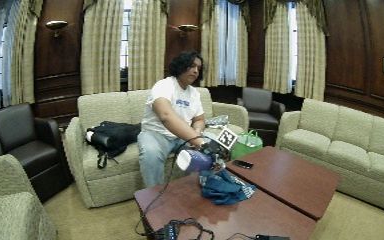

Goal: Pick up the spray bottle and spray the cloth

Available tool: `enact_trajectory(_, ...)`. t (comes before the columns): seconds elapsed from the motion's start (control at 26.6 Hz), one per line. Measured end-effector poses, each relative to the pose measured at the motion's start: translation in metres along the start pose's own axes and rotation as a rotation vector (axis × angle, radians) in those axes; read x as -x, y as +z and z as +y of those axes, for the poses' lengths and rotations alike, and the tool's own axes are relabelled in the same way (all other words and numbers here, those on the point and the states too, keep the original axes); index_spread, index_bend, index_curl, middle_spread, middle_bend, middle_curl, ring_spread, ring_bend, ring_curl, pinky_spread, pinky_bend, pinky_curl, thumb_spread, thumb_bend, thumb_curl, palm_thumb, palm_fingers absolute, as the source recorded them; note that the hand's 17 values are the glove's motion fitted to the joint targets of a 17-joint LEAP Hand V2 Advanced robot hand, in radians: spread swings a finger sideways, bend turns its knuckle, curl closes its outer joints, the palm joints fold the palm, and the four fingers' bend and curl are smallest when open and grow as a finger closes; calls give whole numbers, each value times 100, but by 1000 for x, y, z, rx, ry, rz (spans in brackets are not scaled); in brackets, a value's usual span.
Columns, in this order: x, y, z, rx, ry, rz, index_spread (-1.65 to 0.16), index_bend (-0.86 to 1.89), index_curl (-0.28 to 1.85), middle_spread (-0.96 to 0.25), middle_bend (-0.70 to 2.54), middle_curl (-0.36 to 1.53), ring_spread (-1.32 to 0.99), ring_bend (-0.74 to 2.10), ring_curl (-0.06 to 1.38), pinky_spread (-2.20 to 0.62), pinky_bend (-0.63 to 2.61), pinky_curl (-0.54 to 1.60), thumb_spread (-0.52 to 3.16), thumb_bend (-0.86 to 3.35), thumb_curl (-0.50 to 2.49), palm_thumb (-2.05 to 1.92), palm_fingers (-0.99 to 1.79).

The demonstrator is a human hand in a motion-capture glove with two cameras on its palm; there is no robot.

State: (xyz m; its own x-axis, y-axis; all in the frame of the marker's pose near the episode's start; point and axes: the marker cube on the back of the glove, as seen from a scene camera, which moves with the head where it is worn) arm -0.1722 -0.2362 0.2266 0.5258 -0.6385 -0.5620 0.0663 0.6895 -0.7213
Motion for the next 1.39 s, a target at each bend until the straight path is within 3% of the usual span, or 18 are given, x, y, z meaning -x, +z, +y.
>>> enact_trajectory(0.11, -22, -40, 11, -128, 38, -115, -25, 42, 59, -18, 59, 51, -21, 60, 45, -22, 36, 38, 36, -3, 84, 87, 137)
enact_trajectory(0.23, -39, -75, 25, -285, -39, -270, -25, 42, 59, -18, 59, 51, -21, 60, 45, -22, 36, 38, 36, -3, 84, 87, 137)
enact_trajectory(0.38, -53, -106, 38, -455, 42, -703, -25, 41, 59, -18, 59, 51, -21, 60, 45, -22, 36, 38, 36, -3, 84, 87, 137)
enact_trajectory(0.53, -55, -114, 48, -584, 72, -1098, -25, 41, 59, -18, 59, 51, -21, 61, 45, -22, 36, 38, 36, -3, 84, 87, 137)
enact_trajectory(0.71, -43, -107, 50, -704, 41, -1419, -25, 41, 59, -18, 59, 51, -20, 61, 45, -21, 36, 38, 36, -3, 85, 88, 137)
enact_trajectory(1.02, 6, -77, 39, -826, 3, -1624, -25, 41, 59, -18, 59, 50, -20, 61, 45, -22, 36, 38, 36, -3, 85, 88, 137)
enact_trajectory(1.39, 89, -38, 21, -814, -69, -1582, -25, 41, 59, -17, 59, 50, -20, 61, 45, -21, 37, 38, 35, -3, 86, 88, 137)
